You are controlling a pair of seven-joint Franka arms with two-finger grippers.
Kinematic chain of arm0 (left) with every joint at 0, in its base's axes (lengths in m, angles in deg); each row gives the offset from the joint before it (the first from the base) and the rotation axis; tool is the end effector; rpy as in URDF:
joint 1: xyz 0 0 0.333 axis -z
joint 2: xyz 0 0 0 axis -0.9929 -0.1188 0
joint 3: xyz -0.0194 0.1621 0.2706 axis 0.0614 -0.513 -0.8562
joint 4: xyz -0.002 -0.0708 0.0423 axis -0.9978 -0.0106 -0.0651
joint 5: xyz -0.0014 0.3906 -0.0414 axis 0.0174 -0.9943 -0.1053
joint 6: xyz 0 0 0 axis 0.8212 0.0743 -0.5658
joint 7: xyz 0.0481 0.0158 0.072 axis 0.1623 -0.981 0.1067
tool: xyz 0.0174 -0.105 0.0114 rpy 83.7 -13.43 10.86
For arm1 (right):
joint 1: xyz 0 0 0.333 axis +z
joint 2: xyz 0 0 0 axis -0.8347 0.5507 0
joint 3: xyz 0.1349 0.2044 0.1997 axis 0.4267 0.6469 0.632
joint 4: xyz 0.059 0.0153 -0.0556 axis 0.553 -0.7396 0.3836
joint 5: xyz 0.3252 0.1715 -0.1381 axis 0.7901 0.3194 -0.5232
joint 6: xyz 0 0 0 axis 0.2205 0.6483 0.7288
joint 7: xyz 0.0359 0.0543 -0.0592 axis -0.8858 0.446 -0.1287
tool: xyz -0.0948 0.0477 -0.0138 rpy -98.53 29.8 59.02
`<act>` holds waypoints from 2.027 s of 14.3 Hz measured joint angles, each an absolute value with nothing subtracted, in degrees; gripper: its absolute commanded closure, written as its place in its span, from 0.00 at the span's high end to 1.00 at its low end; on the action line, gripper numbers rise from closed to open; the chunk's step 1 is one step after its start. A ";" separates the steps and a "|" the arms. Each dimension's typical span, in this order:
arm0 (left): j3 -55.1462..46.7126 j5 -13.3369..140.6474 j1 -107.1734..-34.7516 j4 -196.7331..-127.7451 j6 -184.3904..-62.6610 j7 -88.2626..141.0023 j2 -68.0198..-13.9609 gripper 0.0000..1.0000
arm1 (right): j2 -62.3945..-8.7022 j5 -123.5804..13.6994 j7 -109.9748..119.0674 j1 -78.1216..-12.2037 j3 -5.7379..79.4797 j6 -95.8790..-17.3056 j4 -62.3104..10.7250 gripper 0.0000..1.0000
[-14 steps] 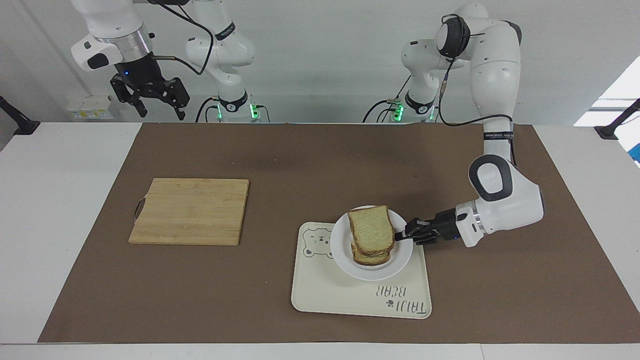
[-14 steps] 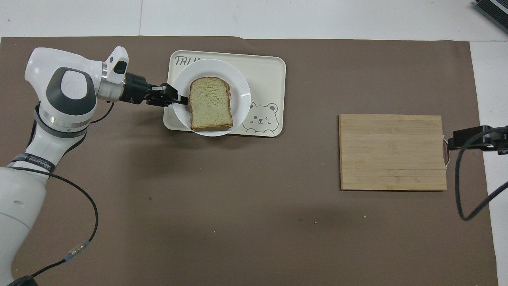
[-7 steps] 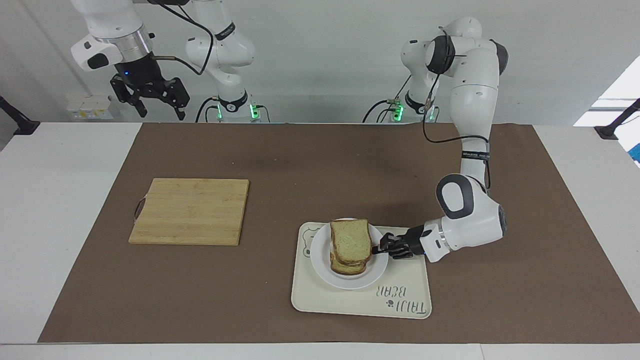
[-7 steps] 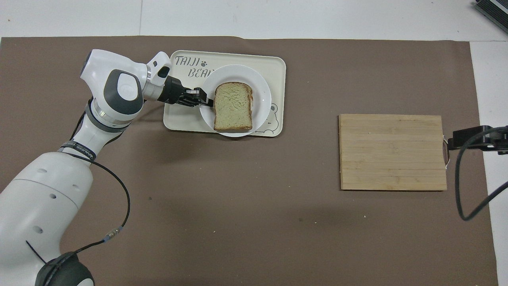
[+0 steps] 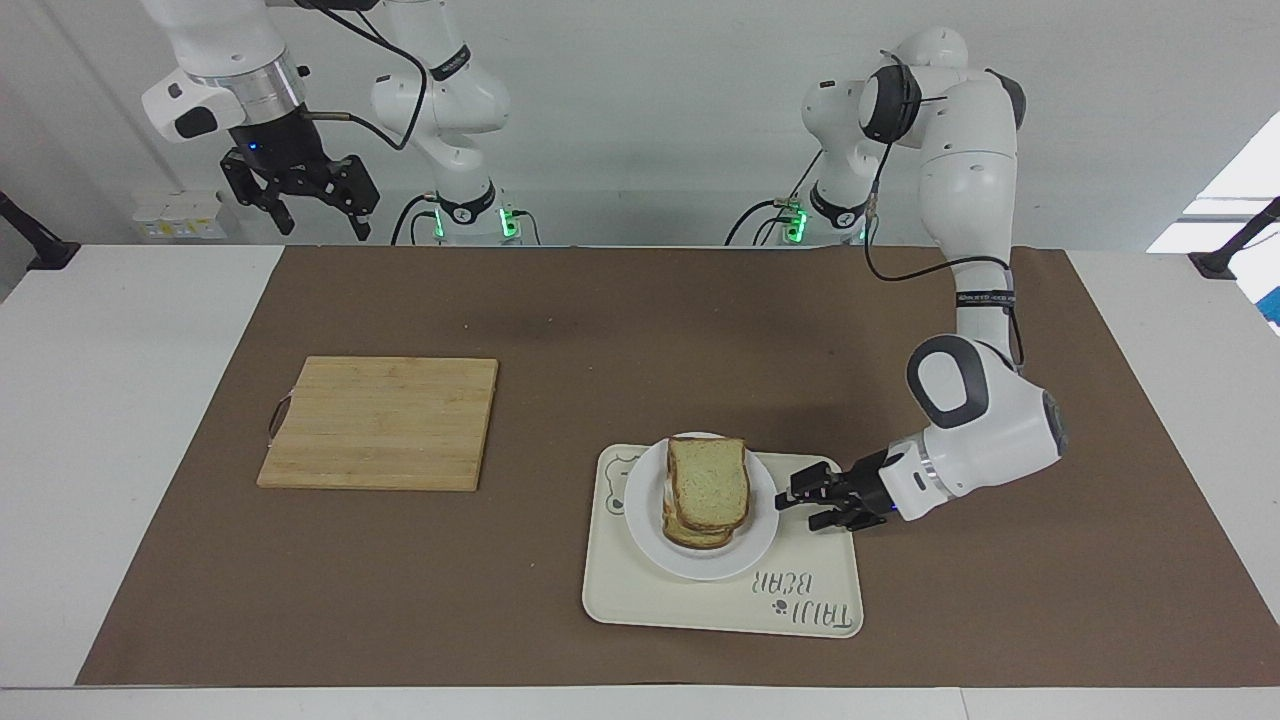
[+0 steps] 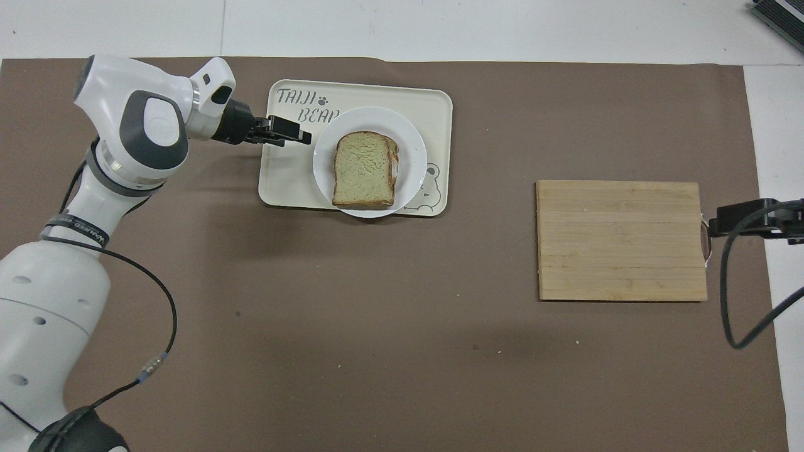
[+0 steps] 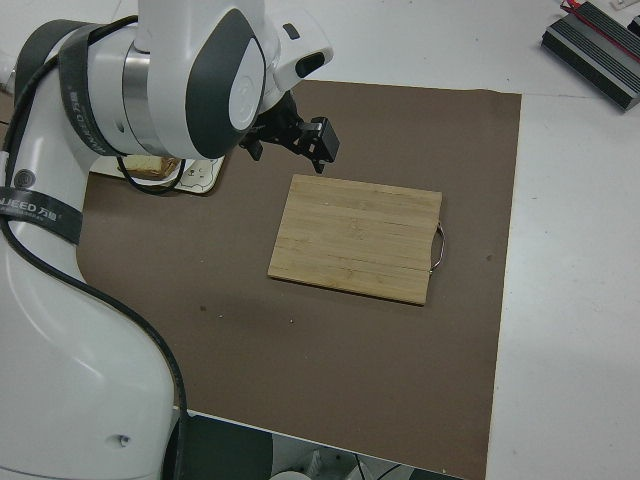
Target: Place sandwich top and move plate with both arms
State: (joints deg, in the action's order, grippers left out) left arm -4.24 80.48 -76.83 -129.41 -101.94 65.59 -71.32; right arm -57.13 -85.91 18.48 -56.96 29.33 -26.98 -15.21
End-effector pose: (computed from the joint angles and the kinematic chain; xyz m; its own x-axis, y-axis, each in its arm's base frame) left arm 0.7281 -0.1487 0.3308 0.9744 -0.1671 0.1503 -0.2245 -0.7553 0.6157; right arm 0.5154 -0.0075 0.6560 0.9932 -0.1146 0.0189 -0.1147 -0.9934 0.0042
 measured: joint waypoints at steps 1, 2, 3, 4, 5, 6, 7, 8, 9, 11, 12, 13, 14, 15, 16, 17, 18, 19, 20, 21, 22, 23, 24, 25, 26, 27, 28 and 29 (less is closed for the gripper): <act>-5.17 77.42 -76.86 -129.41 -101.83 63.97 -69.71 1.00 | -57.13 -85.91 18.48 -56.96 29.33 -26.98 -15.21 1.00; -5.62 73.33 -76.87 -129.40 -101.68 61.55 -68.08 1.00 | -57.13 -85.91 18.48 -56.96 29.33 -26.98 -15.21 1.00; -5.73 68.64 -76.85 -129.42 -101.19 58.66 -66.40 1.00 | -57.13 -85.91 18.48 -56.96 29.33 -26.98 -15.21 1.00; -5.72 63.90 -76.78 -129.48 -100.11 55.88 -64.73 1.00 | -57.13 -85.91 18.48 -56.96 29.33 -26.98 -15.21 1.00; -5.70 59.07 -76.69 -129.80 -98.92 53.23 -62.94 1.00 | -57.13 -85.91 18.48 -56.96 29.33 -26.98 -15.21 1.00; -5.68 54.50 -76.65 -130.31 -97.87 50.96 -61.15 1.00 | -57.13 -85.91 18.48 -56.96 29.33 -26.98 -15.21 1.00; -5.69 51.00 -76.64 -130.78 -96.74 49.25 -59.47 1.00 | -57.13 -85.91 18.48 -56.96 29.33 -26.98 -15.21 1.00; -5.75 48.41 -76.65 -131.11 -95.26 47.86 -57.94 1.00 | -57.13 -85.91 18.48 -56.96 29.33 -26.98 -15.21 1.00; -5.85 46.37 -76.70 -131.33 -93.56 46.43 -56.40 1.00 | -57.13 -85.91 18.48 -56.96 29.33 -26.98 -15.21 1.00; -6.29 43.60 -76.88 -131.43 -88.73 42.43 -52.53 1.00 | -57.13 -85.91 18.48 -56.96 29.33 -26.98 -15.21 1.00; -6.49 41.86 -76.94 -131.47 -86.67 41.14 -50.39 1.00 | -57.13 -85.91 18.48 -56.96 29.33 -26.98 -15.21 1.00; -6.63 40.26 -76.94 -131.48 -85.04 40.69 -48.32 1.00 | -57.13 -85.91 18.48 -56.96 29.33 -26.98 -15.21 1.00; -6.71 39.33 -76.95 -131.48 -83.13 40.67 -46.41 1.00 | -57.13 -85.91 18.48 -56.96 29.33 -26.98 -15.21 1.00; -6.74 38.92 -76.95 -131.53 -80.52 41.02 -44.51 1.00 | -57.13 -85.91 18.48 -56.96 29.33 -26.98 -15.21 1.00; -6.76 38.76 -76.97 -131.62 -77.63 41.54 -42.66 1.00 | -57.13 -85.91 18.48 -56.96 29.33 -26.98 -15.21 1.00; -6.83 38.72 -77.14 -131.89 -75.49 41.79 -40.88 1.00 | -57.13 -85.91 18.48 -56.96 29.33 -26.98 -15.21 1.00; -6.84 38.72 -77.67 -132.51 -73.92 42.10 -38.94 1.00 | -57.13 -85.91 18.48 -56.96 29.33 -26.98 -15.21 1.00; -6.86 38.72 -78.19 -133.48 -72.85 42.56 -37.07 1.00 | -57.13 -85.91 18.48 -56.96 29.33 -26.98 -15.21 1.00; -6.92 38.72 -78.51 -134.88 -72.29 42.91 -35.15 1.00 | -57.13 -85.91 18.48 -56.96 29.33 -26.98 -15.21 1.00; -6.97 38.72 -78.57 -136.71 -72.19 43.01 -33.31 1.00 | -57.13 -85.91 18.48 -56.96 29.33 -26.98 -15.21 1.00; -6.95 38.72 -78.57 -138.67 -72.32 43.02 -31.79 1.00 | -57.13 -85.91 18.48 -56.96 29.33 -26.98 -15.21 1.00; -6.92 38.72 -78.57 -140.47 -72.68 43.02 -30.64 1.00 | -57.13 -85.91 18.48 -56.96 29.33 -26.98 -15.21 1.00; -6.89 38.72 -78.57 -141.58 -73.03 43.02 -30.02 1.00 | -57.13 -85.91 18.48 -56.96 29.33 -26.98 -15.21 1.00; -6.82 38.72 -78.57 -142.11 -73.09 43.02 -29.81 1.00 | -57.13 -85.91 18.48 -56.96 29.33 -26.98 -15.21 1.00; -6.79 38.72 -78.57 -142.36 -73.09 43.02 -29.78 1.00 | -57.13 -85.91 18.48 -56.96 29.33 -26.98 -15.21 1.00; -6.79 38.72 -78.57 -142.57 -73.08 43.02 -29.78 1.00 | -57.13 -85.91 18.48 -56.96 29.33 -26.98 -15.21 1.00; -6.79 38.72 -78.57 -142.68 -73.08 43.02 -29.78 1.00 | -57.13 -85.91 18.48 -56.96 29.33 -26.98 -15.21 1.00; -6.80 38.72 -78.57 -142.71 -73.08 43.02 -29.78 1.00 | -57.13 -85.91 18.48 -56.96 29.33 -26.98 -15.21 1.00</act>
State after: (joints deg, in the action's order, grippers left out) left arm -6.80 38.72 -78.57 -142.71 -73.08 43.02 -29.78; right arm -57.13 -85.91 18.48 -56.96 29.33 -26.98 -15.21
